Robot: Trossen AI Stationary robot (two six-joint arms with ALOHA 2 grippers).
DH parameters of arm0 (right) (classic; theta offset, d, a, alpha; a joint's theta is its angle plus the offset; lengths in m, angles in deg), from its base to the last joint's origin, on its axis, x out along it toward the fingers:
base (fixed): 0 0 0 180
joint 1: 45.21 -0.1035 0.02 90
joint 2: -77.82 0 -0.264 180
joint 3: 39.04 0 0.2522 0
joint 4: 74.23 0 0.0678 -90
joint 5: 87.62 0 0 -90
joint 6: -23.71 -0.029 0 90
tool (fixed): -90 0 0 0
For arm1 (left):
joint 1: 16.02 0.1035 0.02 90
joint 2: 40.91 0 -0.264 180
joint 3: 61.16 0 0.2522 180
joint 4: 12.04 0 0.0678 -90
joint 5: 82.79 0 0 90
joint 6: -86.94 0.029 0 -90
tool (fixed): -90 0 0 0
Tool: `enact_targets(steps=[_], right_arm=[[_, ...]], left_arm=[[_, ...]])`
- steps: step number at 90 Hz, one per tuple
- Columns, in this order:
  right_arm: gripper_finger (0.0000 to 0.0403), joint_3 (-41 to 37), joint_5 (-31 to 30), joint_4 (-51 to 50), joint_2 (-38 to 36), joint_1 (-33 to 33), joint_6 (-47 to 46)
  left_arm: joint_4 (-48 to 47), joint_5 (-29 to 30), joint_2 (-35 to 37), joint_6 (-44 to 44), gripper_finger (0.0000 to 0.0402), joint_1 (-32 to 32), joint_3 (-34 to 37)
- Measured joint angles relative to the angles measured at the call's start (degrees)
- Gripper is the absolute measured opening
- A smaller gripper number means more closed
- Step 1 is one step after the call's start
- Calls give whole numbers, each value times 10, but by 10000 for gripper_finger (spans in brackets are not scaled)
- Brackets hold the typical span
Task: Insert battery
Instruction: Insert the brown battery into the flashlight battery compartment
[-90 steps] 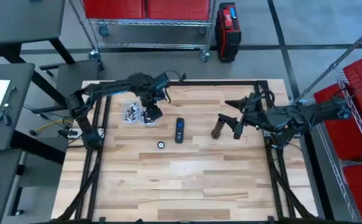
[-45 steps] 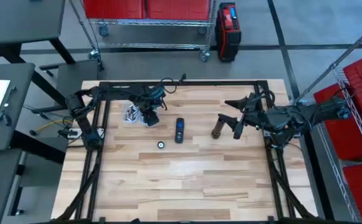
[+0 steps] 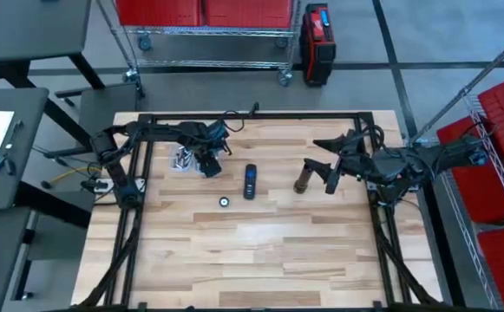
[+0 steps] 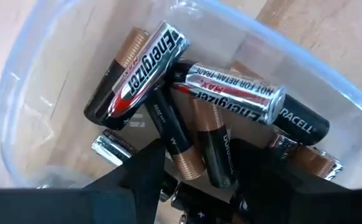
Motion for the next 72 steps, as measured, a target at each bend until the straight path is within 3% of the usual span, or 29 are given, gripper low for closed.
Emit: enact_targets(steps=[10,72], right_arm=[[302,0,0,2,0,0,0],[302,0,1,2,0,0,0]], left_arm=[[6,-28,0,5,168,0,0],[7,-33,-1,7,168,0,0]])
